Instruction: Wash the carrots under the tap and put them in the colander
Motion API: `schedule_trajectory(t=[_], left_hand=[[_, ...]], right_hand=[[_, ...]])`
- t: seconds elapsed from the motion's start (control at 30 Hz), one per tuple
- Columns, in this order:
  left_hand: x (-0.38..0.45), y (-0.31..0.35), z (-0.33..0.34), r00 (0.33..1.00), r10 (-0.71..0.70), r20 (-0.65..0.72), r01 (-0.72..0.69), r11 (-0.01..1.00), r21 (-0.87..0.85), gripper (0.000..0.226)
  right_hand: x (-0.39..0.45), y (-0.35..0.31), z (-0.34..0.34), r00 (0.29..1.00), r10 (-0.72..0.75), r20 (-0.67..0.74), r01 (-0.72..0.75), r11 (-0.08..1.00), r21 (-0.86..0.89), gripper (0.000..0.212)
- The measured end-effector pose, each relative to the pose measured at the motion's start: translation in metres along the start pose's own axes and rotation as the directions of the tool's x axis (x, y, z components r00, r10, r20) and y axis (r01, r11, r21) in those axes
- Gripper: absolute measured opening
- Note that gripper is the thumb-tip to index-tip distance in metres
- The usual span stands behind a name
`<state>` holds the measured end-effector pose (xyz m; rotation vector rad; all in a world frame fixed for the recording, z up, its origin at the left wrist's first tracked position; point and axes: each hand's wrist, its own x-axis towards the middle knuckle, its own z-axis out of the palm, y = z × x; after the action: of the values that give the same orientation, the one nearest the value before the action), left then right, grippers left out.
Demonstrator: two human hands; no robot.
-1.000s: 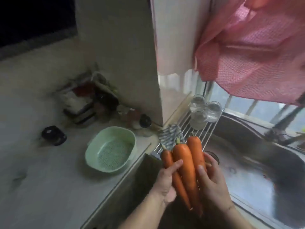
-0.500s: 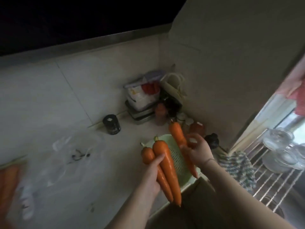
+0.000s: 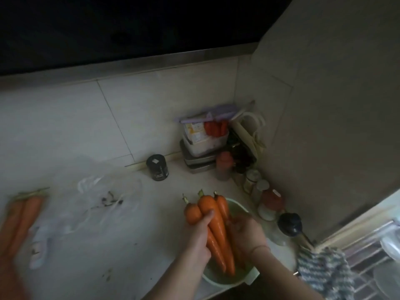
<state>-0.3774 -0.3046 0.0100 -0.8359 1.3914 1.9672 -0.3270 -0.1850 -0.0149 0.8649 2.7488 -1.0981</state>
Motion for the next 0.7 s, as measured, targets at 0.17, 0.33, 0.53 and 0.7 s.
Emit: schedule_trajectory(t=[0.17, 0.33, 0.53, 0.7], left_hand=[[0.008, -0.013, -0.003, 0.994, 0.077, -0.072, -0.078, 0.997, -0.001, 0.063], [0.007, -0.019, -0.012, 0.911, 0.396, -0.112, -0.345, 0.883, 0.319, 0.028], [0.003, -0.025, -0.021, 0.882, 0.472, -0.005, -0.387, 0.731, 0.562, 0.072], [-0.002, -0.027, -0.043, 0.688, 0.714, 0.133, -0.505, 0.339, 0.794, 0.055]], right_hand=[[-0.006, -0.007, 0.002, 0.965, -0.168, 0.201, 0.189, 0.978, -0.088, 0.046], [-0.001, -0.007, 0.019, 0.953, -0.236, 0.189, 0.276, 0.935, -0.223, 0.045], [-0.008, -0.012, 0.018, 0.918, -0.384, 0.094, 0.396, 0.898, -0.194, 0.035], [-0.012, -0.015, 0.041, 0.856, -0.514, 0.056, 0.502, 0.8, -0.33, 0.055]])
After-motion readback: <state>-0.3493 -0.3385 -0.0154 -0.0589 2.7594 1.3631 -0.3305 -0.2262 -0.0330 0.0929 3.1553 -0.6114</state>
